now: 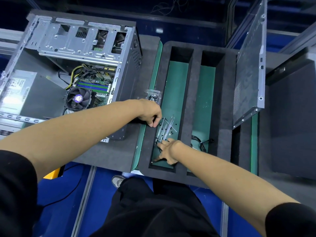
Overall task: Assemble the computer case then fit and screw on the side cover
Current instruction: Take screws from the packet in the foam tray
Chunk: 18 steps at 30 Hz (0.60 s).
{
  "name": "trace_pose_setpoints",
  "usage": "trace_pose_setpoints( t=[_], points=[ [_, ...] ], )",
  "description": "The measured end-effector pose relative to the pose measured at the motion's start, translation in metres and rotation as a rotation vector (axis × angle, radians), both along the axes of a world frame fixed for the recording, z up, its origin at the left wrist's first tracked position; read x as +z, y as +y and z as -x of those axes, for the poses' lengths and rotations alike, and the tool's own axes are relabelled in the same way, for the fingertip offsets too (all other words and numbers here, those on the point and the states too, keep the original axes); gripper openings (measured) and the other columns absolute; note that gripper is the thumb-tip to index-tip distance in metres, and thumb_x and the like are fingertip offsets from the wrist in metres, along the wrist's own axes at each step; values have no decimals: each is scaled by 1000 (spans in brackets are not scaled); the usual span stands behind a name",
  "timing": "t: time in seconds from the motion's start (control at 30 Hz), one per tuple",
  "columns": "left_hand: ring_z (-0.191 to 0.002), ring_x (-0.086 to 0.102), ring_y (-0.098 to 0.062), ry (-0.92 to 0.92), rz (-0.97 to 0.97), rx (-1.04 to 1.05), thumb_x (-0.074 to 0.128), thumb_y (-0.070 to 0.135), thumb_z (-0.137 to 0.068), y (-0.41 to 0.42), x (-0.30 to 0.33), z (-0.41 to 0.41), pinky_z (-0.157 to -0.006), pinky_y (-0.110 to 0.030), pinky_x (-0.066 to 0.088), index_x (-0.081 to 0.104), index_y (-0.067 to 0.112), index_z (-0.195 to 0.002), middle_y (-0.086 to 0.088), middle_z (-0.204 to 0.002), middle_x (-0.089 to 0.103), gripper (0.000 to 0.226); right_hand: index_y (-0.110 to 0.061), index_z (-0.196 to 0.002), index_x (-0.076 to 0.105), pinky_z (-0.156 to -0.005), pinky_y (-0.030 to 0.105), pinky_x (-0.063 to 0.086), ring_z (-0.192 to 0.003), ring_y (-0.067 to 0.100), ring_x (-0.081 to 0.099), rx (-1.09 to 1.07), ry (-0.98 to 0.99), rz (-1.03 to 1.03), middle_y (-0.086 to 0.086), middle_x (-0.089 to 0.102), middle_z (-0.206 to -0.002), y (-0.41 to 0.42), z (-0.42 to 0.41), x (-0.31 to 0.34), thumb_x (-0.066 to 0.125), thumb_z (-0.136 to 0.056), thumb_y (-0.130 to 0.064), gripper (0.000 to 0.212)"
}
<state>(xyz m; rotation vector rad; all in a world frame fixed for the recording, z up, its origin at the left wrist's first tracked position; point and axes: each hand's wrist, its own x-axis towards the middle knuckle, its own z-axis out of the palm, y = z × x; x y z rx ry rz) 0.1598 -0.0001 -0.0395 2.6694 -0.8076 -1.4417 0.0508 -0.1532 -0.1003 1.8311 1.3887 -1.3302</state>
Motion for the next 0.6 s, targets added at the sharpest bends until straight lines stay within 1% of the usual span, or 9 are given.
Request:
trace_pose_setpoints(
  t=[0.1,0.17,0.23,0.27,0.33,0.4,0.47,0.5,0.6],
  points=[
    [-75,57,0,2,-1,1,81,25,-82,-1,1,1,-66,-26,43,76,31,-92,14,-80,69,14,-51,-157,24,-119,45,24,-152,29,12,-89,-46,-34,7,6,-168,0,-21,9,46,-97,-14,74],
    [-77,60,-5,17,2,18,82,21,-82,-2,4,0,-71,-27,47,76,29,-93,13,-80,69,15,-44,-150,45,-115,45,29,-144,31,27,-223,-73,-98,10,30,-156,-1,-46,20,46,-98,-15,59],
    [-79,62,-10,43,8,37,82,17,-81,-2,8,-1,-75,-28,48,75,25,-96,12,-79,69,18,-36,-126,67,-105,41,36,-126,25,43,-395,-87,-221,5,55,-132,-5,-74,31,45,-100,-21,37],
    [-80,62,-12,59,10,41,82,15,-81,-2,10,-1,-78,-28,48,74,23,-98,10,-79,69,20,-34,-111,72,-98,38,36,-117,21,46,-490,-95,-274,1,62,-120,-8,-86,35,45,-100,-20,32],
    [-82,63,-14,79,7,39,82,12,-81,0,15,-1,-82,-29,49,73,18,-102,7,-82,70,23,-30,-89,68,-89,36,36,-107,20,48,-660,-145,-383,-1,67,-106,-18,-106,41,45,-98,-17,28],
    [-84,64,-14,59,-6,37,83,13,-80,5,23,-2,-81,-29,48,73,17,-98,6,-82,70,21,-25,-79,56,-83,38,43,-103,27,53,-844,-201,-509,4,66,-96,-25,-119,42,45,-96,-17,22],
    [-83,65,-13,-12,-32,35,85,18,-78,11,32,-6,-73,-28,47,72,21,-90,12,-75,68,18,-24,-81,47,-77,39,43,-102,30,50,-1019,-265,-646,3,59,-90,-25,-125,39,50,-93,-19,14],
    [-80,64,-12,-58,-49,42,85,21,-77,14,36,-9,-67,-27,44,70,23,-85,15,-72,65,18,-24,-88,47,-77,40,41,-102,29,47,-1078,-300,-710,1,55,-93,-23,-127,38,57,-91,-23,11],
    [-76,58,-10,-192,-83,118,87,23,-74,23,46,-13,-63,-28,39,68,25,-81,17,-73,61,20,-19,-122,46,-83,40,41,-110,24,39,-1144,-374,-851,4,42,-118,-13,-129,35,72,-84,-32,47]
  ],
)
